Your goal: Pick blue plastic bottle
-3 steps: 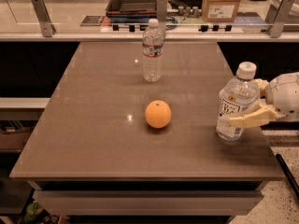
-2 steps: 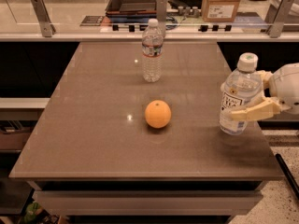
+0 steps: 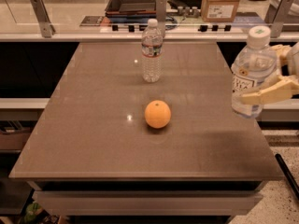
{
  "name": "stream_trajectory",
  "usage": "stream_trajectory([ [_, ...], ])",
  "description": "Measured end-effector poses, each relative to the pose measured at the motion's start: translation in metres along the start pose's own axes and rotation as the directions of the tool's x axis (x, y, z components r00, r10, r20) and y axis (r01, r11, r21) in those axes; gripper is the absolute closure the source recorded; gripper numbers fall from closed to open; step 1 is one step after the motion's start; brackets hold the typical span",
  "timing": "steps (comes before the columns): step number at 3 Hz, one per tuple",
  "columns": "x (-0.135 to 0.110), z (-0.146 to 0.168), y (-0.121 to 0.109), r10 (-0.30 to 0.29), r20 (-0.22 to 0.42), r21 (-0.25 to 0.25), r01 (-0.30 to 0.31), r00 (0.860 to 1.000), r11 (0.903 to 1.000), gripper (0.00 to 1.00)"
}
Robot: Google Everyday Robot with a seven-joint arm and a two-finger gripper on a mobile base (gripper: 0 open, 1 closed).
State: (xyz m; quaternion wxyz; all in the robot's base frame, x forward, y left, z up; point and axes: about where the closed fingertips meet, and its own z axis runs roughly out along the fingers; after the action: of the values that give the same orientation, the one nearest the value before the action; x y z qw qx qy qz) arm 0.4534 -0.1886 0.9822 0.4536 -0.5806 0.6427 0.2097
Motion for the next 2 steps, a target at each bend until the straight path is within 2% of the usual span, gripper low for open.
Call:
stream_trajectory([
  [2,-0.038,-0.036,-0.002,-0.084,-0.036,0.059,0.086,0.996,0.9946,1.00],
])
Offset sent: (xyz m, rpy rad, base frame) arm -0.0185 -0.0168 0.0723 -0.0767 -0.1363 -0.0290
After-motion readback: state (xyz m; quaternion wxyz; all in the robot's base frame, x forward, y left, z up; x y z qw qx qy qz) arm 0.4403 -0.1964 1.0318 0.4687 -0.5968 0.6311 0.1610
